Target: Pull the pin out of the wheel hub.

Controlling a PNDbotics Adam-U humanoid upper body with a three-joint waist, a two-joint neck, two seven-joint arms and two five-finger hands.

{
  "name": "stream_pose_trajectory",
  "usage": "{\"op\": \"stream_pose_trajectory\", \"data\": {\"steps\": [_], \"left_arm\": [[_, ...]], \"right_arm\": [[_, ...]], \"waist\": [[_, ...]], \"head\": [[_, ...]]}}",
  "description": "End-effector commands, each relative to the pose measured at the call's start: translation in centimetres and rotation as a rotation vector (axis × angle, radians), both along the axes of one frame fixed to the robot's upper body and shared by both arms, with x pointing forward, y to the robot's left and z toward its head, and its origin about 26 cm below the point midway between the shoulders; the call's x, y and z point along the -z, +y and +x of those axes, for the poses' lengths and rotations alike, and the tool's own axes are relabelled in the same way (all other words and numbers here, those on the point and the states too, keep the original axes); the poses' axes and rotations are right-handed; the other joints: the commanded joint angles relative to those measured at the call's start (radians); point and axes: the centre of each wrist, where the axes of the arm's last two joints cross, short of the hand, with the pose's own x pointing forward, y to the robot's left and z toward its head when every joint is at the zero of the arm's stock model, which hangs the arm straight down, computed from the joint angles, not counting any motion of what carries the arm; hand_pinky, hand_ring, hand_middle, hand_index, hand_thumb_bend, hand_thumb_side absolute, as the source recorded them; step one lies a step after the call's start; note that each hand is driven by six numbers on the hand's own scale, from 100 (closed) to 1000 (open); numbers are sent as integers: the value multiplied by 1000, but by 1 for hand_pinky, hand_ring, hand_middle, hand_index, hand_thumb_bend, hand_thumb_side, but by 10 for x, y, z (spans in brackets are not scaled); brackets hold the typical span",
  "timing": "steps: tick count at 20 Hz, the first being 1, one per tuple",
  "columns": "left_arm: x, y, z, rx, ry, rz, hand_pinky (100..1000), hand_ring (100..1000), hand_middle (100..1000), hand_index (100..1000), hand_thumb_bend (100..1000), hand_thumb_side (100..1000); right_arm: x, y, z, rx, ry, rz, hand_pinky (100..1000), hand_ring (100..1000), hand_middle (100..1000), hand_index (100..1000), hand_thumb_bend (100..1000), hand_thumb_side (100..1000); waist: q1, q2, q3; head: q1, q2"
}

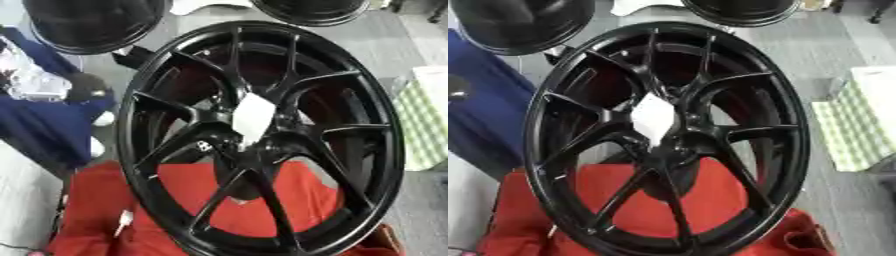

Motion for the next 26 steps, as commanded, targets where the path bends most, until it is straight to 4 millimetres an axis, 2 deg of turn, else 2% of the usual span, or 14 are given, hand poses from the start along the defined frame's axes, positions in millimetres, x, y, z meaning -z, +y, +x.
{"op": "stream_pose_trajectory", "data": {"steps": [1, 6, 10, 14, 21, 26], "left_arm": [[-4, -8, 3, 16, 15, 0, 857, 847, 799, 896, 395, 551], [-1, -26, 11, 41, 53, 4, 852, 841, 785, 888, 401, 543], [0, -33, 15, 46, 65, 6, 849, 838, 778, 891, 408, 537], [4, -50, 21, 62, 125, -9, 848, 834, 760, 898, 430, 536], [11, -65, 26, 43, 179, -7, 859, 859, 790, 899, 445, 525], [12, -73, 26, 29, 169, 8, 871, 883, 810, 897, 458, 450]], "right_arm": [[-12, 1, -2, -17, -28, -25, 658, 740, 694, 755, 100, 716], [-13, 3, -1, -24, -30, -20, 658, 739, 694, 754, 100, 719], [-13, 3, -1, -29, -31, -18, 657, 739, 693, 754, 100, 720], [-13, 5, 0, -36, -31, -10, 657, 739, 693, 753, 100, 722], [-14, 6, 1, -45, -36, -2, 657, 737, 689, 751, 100, 725], [-14, 8, 1, -48, -40, 8, 656, 735, 686, 750, 100, 730]], "waist": [[2, -34, -3], [6, -33, -6], [7, -34, -10], [7, -37, -14], [10, -33, -20], [14, -27, -20]], "head": [[0, -12], [3, -9], [3, -10], [0, -11], [3, -13], [8, -17]]}}
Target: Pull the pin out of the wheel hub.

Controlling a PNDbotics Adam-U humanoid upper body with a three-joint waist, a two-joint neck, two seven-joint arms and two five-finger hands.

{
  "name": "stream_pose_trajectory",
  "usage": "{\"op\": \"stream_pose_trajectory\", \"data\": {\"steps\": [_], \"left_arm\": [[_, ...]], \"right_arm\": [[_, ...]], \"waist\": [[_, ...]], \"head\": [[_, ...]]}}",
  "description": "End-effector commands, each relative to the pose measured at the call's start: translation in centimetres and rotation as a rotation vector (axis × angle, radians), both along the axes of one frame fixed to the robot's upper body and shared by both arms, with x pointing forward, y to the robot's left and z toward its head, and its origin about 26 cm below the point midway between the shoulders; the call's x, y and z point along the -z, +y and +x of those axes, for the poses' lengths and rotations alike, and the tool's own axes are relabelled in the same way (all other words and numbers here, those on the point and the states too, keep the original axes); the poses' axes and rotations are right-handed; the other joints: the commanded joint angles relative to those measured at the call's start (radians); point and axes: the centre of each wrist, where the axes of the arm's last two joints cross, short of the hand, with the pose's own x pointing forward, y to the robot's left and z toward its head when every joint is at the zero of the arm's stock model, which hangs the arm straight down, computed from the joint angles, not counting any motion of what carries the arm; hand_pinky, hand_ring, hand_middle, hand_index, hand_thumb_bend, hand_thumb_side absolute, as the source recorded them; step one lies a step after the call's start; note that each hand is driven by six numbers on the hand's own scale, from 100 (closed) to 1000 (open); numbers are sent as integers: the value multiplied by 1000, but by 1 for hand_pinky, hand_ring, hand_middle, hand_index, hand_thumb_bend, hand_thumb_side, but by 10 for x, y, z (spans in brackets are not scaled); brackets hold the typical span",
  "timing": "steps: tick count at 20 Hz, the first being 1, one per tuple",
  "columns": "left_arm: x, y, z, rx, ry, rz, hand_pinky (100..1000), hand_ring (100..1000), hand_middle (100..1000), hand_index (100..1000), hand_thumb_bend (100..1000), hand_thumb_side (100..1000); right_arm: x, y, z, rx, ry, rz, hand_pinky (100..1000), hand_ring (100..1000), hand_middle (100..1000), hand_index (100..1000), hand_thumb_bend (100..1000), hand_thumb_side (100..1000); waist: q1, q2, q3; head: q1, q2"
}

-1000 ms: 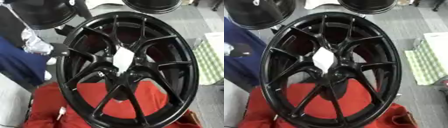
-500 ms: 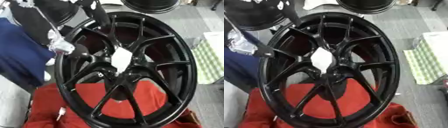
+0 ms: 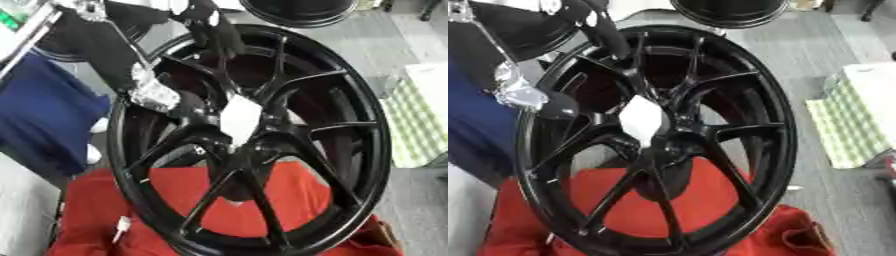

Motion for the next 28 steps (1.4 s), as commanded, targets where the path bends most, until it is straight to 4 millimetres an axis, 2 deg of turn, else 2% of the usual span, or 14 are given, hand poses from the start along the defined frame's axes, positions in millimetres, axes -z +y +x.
{"op": "stream_pose_trajectory", "data": {"steps": [1, 3, 15, 21, 28], "left_arm": [[-10, -3, -4, -12, -35, 3, 872, 884, 808, 895, 459, 436], [-8, -7, -3, -18, -34, 12, 872, 884, 809, 895, 459, 412], [6, -23, 5, -69, 11, 45, 870, 867, 776, 893, 481, 421], [9, -28, 4, -69, 29, 57, 867, 864, 774, 889, 483, 422], [18, -34, 9, -82, 38, 81, 860, 848, 750, 847, 476, 384]], "right_arm": [[-10, 2, -2, -13, -37, -13, 656, 735, 686, 750, 100, 730], [-11, 3, -2, -18, -40, -14, 656, 734, 684, 749, 100, 731], [-14, 8, 1, -38, -53, 3, 654, 730, 678, 747, 100, 739], [-12, 8, 1, -31, -58, 20, 654, 730, 677, 747, 100, 741], [-12, 9, 1, -36, -63, 24, 654, 730, 677, 747, 100, 743]], "waist": [[-2, -20, -1], [1, -17, -3], [8, -3, -11], [11, -4, -10], [12, -5, -15]], "head": [[4, -17], [11, -20], [18, -21], [16, -16], [19, -16]]}}
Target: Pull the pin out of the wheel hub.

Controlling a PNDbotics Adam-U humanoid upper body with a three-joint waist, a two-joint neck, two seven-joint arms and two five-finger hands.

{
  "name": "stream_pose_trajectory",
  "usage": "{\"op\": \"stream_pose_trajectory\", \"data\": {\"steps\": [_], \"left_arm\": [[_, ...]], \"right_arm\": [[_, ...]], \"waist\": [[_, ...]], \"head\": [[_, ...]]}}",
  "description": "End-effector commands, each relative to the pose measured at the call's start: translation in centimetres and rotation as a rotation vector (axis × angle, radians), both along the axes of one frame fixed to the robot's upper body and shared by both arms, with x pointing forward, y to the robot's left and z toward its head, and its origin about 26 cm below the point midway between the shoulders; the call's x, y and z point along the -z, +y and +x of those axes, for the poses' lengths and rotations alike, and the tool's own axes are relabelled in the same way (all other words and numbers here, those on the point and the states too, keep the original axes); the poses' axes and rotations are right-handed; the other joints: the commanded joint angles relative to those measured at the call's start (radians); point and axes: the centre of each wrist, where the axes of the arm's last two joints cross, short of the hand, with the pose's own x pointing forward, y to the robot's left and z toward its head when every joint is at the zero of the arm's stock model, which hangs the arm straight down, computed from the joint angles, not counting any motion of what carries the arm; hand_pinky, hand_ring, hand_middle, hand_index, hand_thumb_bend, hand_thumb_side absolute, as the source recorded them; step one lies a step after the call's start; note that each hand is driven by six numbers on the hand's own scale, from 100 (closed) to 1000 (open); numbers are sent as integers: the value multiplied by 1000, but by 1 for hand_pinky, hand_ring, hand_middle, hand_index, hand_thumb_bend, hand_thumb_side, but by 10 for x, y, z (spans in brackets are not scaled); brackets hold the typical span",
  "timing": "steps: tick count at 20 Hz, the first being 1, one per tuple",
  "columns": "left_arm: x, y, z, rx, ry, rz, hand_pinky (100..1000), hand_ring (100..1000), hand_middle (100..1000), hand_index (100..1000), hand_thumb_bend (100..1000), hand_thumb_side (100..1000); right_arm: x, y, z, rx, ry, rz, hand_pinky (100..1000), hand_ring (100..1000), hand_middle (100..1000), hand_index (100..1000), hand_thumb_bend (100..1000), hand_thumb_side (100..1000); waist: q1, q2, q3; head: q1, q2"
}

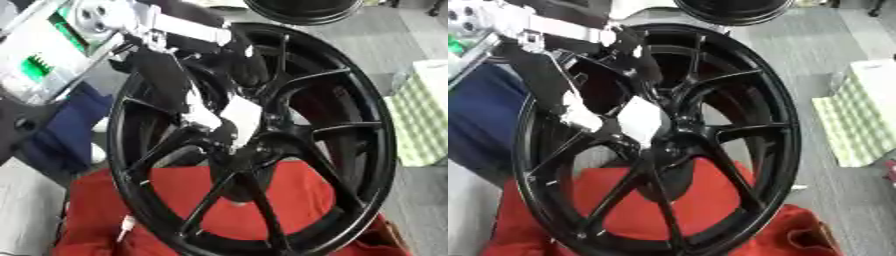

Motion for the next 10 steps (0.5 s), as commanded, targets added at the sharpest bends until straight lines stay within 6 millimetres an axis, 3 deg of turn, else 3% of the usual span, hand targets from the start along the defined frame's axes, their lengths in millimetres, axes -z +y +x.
{"op": "stream_pose_trajectory", "data": {"steps": [1, 10], "left_arm": [[-6, -3, -2, 3, -27, 8, 860, 847, 750, 845, 472, 375], [3, -7, 3, 17, -36, 39, 857, 821, 739, 840, 394, 312]], "right_arm": [[-10, 1, -3, -9, -36, -13, 654, 730, 677, 747, 100, 743], [-9, 2, -2, -12, -40, -4, 655, 730, 677, 746, 100, 746]], "waist": [[-3, -19, -4], [-3, -17, -3]], "head": [[2, -8], [2, -4]]}}
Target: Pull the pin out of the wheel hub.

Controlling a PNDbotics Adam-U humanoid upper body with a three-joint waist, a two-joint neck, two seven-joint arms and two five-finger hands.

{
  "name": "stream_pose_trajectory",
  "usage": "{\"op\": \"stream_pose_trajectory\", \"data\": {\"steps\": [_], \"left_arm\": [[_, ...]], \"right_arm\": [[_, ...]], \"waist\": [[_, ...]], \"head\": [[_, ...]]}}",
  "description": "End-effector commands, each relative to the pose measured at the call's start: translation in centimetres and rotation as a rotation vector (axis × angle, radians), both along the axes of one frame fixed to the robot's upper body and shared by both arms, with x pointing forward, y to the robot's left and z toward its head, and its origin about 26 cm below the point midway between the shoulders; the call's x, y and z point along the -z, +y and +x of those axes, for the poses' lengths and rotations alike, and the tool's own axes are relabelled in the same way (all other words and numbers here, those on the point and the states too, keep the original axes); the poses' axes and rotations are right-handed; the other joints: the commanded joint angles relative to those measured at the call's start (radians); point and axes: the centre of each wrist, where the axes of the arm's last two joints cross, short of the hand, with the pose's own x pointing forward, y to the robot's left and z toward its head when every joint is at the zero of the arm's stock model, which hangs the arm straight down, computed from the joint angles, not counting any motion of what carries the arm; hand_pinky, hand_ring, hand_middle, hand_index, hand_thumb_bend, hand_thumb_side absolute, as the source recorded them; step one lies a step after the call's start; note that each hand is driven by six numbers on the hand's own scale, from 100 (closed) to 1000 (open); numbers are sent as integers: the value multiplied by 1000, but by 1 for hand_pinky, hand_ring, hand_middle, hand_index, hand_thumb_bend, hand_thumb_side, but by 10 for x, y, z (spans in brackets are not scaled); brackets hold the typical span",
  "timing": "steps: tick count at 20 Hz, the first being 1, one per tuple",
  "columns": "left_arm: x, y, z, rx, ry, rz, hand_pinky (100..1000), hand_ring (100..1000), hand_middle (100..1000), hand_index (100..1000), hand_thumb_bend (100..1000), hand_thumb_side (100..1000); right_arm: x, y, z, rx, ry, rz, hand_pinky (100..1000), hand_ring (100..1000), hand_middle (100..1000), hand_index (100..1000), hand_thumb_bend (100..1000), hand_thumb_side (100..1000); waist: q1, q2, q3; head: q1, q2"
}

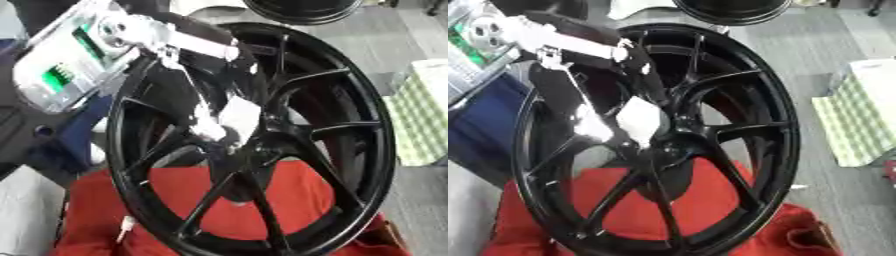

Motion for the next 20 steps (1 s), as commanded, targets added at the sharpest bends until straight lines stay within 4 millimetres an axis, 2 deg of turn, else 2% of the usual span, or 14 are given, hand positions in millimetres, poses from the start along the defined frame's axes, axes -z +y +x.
{"op": "stream_pose_trajectory", "data": {"steps": [1, 6, 10, 20], "left_arm": [[-8, 0, -1, 3, -37, 2, 857, 821, 742, 841, 394, 310], [-4, 1, 3, -4, -54, 19, 841, 805, 739, 832, 350, 230], [-2, 1, 6, -7, -62, 29, 830, 777, 708, 813, 319, 202], [0, 1, 7, -5, -64, 29, 808, 721, 619, 750, 324, 226]], "right_arm": [[-9, 2, -3, -12, -35, -7, 655, 730, 677, 746, 100, 746], [-9, 2, -2, -13, -41, 0, 655, 731, 677, 746, 100, 747], [-9, 3, -2, -16, -44, 3, 656, 731, 677, 746, 100, 748], [-8, 3, -2, -15, -51, 15, 656, 733, 679, 746, 100, 751]], "waist": [[-3, -17, 0], [-4, -16, -2], [-4, -16, -4], [-4, -13, -6]], "head": [[2, -5], [3, -6], [4, -5], [5, -7]]}}
